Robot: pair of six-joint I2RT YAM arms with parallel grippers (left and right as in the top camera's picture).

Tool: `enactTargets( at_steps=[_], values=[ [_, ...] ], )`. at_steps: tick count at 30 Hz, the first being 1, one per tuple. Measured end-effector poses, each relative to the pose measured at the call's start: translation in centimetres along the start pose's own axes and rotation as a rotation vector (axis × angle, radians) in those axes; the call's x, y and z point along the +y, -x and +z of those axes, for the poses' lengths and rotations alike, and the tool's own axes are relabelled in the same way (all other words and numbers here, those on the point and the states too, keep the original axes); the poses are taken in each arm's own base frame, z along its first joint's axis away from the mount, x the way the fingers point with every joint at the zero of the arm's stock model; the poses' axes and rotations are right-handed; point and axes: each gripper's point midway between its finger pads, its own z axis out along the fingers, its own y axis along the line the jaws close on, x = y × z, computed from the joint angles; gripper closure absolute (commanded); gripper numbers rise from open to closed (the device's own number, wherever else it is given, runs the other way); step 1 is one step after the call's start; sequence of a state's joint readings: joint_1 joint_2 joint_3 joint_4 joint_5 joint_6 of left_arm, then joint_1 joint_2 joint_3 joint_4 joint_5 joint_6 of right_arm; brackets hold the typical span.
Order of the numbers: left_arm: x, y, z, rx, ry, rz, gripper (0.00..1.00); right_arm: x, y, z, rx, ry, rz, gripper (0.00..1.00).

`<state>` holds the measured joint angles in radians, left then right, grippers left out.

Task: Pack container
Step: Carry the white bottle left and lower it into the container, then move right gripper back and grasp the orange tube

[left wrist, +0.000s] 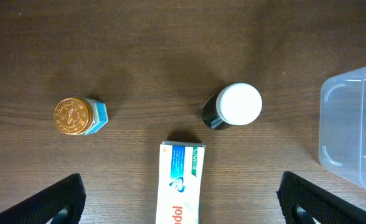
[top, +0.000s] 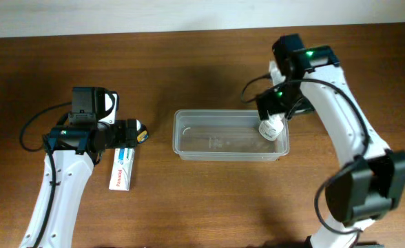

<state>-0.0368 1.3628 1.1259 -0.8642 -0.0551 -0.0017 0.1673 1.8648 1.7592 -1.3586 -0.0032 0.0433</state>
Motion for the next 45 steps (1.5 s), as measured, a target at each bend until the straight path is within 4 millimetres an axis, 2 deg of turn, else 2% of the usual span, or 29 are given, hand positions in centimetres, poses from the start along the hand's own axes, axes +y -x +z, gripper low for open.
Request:
enactTargets(
  at_steps=[3, 5, 6, 8, 10, 12, 16, 19, 21, 26, 28, 31, 39, 45],
  values=[
    [0.0, 0.0, 0.0, 0.000, 0.000, 0.000, 0.01, -2.1, 1.1, -4.5, -0.145, -0.006, 0.069, 0.02],
    [0.0, 0.0, 0.0, 0.000, 0.000, 0.000, 0.01, -5.1, 1.0, -7.7, -0.239, -0.023, 0.163, 0.02],
    [0.0, 0.0, 0.0, -0.001, 0.000, 0.000, 0.01, -7.3, 0.6, -9.1, -0.274, -0.037, 0.226, 0.02],
    [0.0, 0.0, 0.0, 0.000, 0.000, 0.000, 0.01, -11.3, -0.7, -10.6, -0.302, -0.065, 0.343, 0.02],
    [0.0, 0.0, 0.0, 0.000, 0.000, 0.000, 0.01, -15.2, -2.6, -10.5, -0.278, -0.090, 0.470, 0.02],
    [0.0, 0.0, 0.0, -0.001, 0.000, 0.000, 0.01, -17.7, -3.8, -9.4, -0.232, -0.094, 0.550, 0.02],
    [0.0, 0.0, 0.0, -0.001, 0.000, 0.000, 0.01, -20.6, -5.3, -5.6, -0.116, -0.063, 0.644, 0.02],
    [0.0, 0.0, 0.0, -0.001, 0.000, 0.000, 0.01, -21.2, -6.1, -2.6, -0.025, -0.033, 0.672, 0.00],
    [0.0, 0.0, 0.0, -0.001, 0.000, 0.000, 0.01, -21.2, -6.5, -0.8, 0.029, -0.013, 0.680, 0.04],
    [0.0, 0.0, 0.0, -0.001, 0.000, 0.000, 0.01, -21.2, -6.8, 2.6, 0.126, 0.022, 0.679, 0.28],
    [0.0, 0.0, 0.0, 0.000, 0.000, 0.000, 0.01, -21.1, -7.1, 3.8, 0.170, 0.037, 0.678, 0.42],
    [0.0, 0.0, 0.0, -0.001, 0.000, 0.000, 0.00, -20.9, -7.3, 4.6, 0.197, 0.049, 0.679, 0.55],
    [0.0, 0.0, 0.0, -0.001, 0.000, 0.000, 0.00, -20.8, -7.3, 4.7, 0.202, 0.053, 0.678, 0.79],
    [0.0, 0.0, 0.0, 0.000, 0.000, 0.000, 0.01, -20.8, -7.3, 4.7, 0.202, 0.057, 0.678, 0.84]
  ],
)
